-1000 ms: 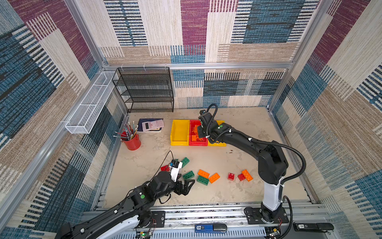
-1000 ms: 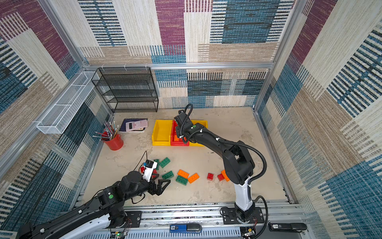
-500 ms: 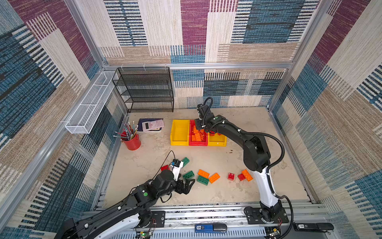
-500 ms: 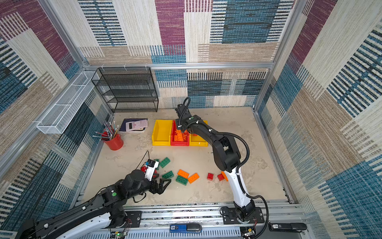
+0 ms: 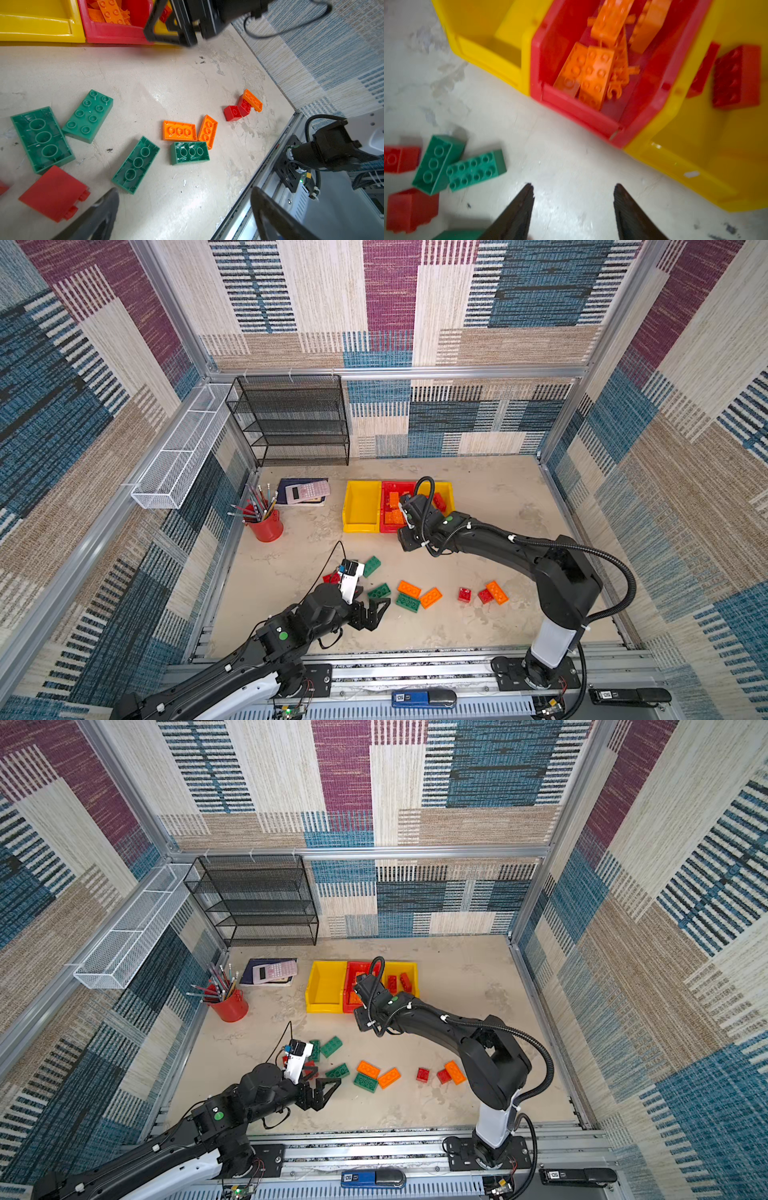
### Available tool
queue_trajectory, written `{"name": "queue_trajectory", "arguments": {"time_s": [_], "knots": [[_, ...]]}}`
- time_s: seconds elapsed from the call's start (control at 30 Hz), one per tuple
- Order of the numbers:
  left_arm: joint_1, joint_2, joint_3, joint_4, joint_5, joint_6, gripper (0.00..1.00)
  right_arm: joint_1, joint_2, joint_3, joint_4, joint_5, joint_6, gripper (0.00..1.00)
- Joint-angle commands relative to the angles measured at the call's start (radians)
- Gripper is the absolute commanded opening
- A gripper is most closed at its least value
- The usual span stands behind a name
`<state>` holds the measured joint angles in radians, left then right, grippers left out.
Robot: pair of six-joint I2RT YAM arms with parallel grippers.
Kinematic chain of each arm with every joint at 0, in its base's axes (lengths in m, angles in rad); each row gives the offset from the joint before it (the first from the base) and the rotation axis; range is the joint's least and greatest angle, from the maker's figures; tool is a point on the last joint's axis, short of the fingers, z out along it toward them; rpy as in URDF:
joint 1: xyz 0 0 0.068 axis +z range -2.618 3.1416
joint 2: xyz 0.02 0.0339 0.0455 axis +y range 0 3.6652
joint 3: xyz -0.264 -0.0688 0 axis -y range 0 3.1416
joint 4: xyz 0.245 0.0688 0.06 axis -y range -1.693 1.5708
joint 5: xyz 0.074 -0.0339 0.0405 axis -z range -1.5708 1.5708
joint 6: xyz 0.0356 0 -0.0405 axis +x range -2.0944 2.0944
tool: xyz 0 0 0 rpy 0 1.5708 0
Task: Sort the legos into containers by color
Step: 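Move the right gripper back down to the bricks near the green bricks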
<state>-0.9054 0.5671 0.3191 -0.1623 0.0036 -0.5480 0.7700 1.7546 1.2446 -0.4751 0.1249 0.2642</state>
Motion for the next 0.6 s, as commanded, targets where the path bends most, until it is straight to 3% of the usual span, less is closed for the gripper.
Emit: {"name": "queue_trajectory", "arguments": {"time_s": [0.0, 0.27, 0.57], "knots": [[0.002, -0.019, -0.001, -0.021, 0.008, 0.001, 0.99, 0.039, -0.069, -0.102, 0.025, 0.012, 0.08, 0.63], [0.0, -0.034, 0.027, -0.042, 0.023, -0.005, 0.99, 0.113, -0.183, -0.301, 0.026, 0.03, 0.164, 0.7], [0.001, -0.075, 0.04, -0.099, 0.007, -0.002, 0.99, 0.194, -0.178, -0.336, 0.024, 0.034, 0.197, 0.76]]}}
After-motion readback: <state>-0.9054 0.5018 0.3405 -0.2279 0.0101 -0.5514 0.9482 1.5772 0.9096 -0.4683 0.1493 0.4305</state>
